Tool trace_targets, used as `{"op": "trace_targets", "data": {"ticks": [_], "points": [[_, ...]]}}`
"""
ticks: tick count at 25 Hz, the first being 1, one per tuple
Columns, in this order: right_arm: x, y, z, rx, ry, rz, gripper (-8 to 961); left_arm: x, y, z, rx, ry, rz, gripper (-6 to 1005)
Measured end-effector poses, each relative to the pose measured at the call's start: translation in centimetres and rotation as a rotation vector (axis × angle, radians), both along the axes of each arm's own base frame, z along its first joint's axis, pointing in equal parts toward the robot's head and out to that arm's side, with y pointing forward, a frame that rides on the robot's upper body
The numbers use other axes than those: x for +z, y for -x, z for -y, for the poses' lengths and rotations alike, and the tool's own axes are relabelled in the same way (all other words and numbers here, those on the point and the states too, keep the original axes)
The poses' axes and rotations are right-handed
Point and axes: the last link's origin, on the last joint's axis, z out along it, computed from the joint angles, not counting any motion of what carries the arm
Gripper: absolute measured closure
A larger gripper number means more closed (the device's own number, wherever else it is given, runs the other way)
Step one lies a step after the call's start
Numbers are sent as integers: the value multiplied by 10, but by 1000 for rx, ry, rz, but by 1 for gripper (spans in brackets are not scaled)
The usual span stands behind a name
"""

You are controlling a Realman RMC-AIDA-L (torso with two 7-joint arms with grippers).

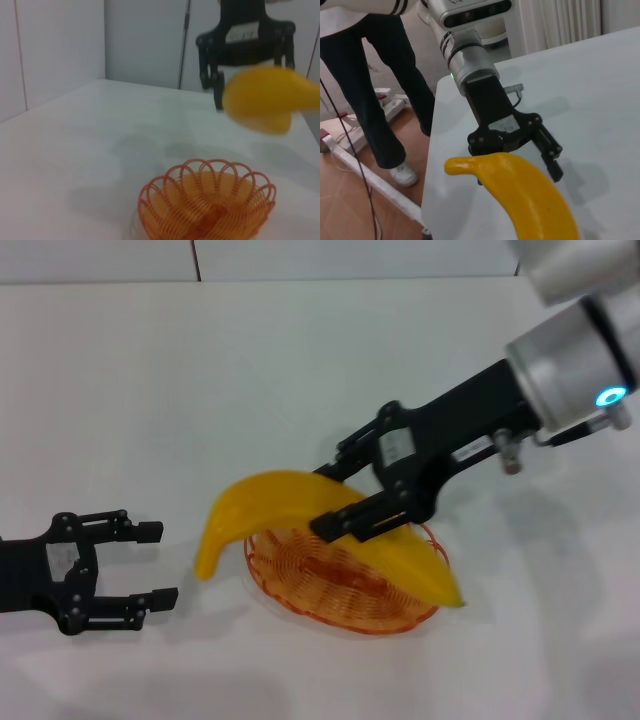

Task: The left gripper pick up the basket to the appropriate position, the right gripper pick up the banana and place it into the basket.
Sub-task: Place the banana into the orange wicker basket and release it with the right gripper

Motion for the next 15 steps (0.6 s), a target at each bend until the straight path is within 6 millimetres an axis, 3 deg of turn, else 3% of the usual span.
{"op": "trace_targets", "data": {"ticks": [8, 15], "points": [[-41, -16, -15, -104, 15, 94, 372, 1, -1, -2, 3, -19, 10, 198], [-43, -20, -16, -111, 22, 126, 351, 1, 0, -3, 5, -24, 5, 198]]}}
